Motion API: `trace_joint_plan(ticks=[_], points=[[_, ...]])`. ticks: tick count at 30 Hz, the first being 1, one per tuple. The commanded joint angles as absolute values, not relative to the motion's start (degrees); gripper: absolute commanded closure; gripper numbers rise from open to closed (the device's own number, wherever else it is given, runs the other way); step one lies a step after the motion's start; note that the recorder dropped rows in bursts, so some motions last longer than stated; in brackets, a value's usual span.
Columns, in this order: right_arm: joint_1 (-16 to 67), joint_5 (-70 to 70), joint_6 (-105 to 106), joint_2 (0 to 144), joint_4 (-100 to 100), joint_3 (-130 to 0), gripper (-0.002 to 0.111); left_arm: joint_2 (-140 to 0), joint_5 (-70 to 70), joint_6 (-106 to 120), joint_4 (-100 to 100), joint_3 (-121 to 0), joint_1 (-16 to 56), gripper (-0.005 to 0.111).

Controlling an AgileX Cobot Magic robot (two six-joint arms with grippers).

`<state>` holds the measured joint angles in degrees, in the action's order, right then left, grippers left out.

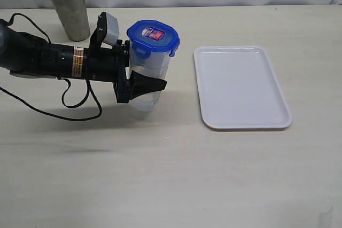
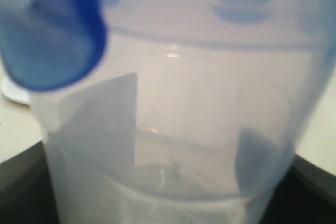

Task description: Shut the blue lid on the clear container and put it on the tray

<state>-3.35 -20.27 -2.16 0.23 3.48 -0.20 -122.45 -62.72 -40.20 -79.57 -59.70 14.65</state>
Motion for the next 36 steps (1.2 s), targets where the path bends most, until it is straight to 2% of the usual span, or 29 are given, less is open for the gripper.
trace_joint_plan(ticks=[1,14,18,21,29,36], points=[[-3.80,-19.57,-2.33,0.00,2.37,0.00,0.103,-121.52,-65.04,-40.32,-78.57,-60.04,14.60,0.107],[-3.80,-19.57,-2.33,0.00,1.76,0.00,0.103,-121.52,-65.04,-39.74,-72.05,-60.27,14.60,0.107],[-3.80,-19.57,-2.33,0.00,1.76,0.00,0.103,-121.52,-63.73,-36.96,-64.67,-60.92,14.73,0.107],[-3.80,-19.57,-2.33,0.00,1.76,0.00,0.103,-121.52,-57.73,-37.77,-63.20,-62.87,15.57,0.107],[-3.80,-19.57,-2.33,0.00,1.76,0.00,0.103,-121.52,-22.90,-34.07,-63.91,-68.98,24.70,0.107],[-3.80,-19.57,-2.33,0.00,1.76,0.00,0.103,-121.52,-14.48,-32.82,-66.85,-74.38,28.88,0.107]])
